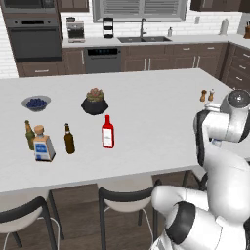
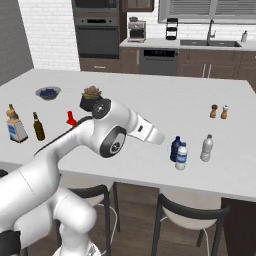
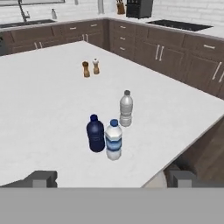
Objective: Move the plastic bottles in the middle to the plastics group, and the glass bottles in the middle to the glass group.
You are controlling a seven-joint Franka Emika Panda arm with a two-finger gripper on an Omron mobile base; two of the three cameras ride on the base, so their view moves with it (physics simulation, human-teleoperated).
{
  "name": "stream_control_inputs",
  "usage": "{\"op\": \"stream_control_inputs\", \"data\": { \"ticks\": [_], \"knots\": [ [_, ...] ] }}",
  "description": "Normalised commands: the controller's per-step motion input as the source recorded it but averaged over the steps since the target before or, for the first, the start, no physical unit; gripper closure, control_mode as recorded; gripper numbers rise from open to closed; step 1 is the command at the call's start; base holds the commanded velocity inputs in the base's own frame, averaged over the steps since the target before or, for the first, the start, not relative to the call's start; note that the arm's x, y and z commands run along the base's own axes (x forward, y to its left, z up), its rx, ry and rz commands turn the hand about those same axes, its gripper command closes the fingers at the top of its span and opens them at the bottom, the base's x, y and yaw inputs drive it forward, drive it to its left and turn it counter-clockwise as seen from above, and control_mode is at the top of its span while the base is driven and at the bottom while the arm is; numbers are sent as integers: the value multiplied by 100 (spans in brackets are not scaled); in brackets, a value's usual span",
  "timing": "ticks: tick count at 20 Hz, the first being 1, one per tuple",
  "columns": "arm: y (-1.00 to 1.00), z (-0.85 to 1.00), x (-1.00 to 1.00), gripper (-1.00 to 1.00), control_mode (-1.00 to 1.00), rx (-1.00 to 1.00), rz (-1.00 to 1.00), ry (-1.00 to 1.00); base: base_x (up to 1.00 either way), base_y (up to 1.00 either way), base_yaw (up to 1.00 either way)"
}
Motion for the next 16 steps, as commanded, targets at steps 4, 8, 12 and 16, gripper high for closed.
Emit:
{"op": "stream_control_inputs", "data": {
  "ticks": [4,8,12,16],
  "knots": [
    [98,-2,-3,-100,-100,0,6,-9,0,0,0],
    [94,11,-6,-100,-100,3,9,-1,0,0,0],
    [58,36,-59,-100,-100,2,15,5,0,0,0],
    [42,67,-63,-100,-100,5,17,5,0,0,0]
  ]
}}
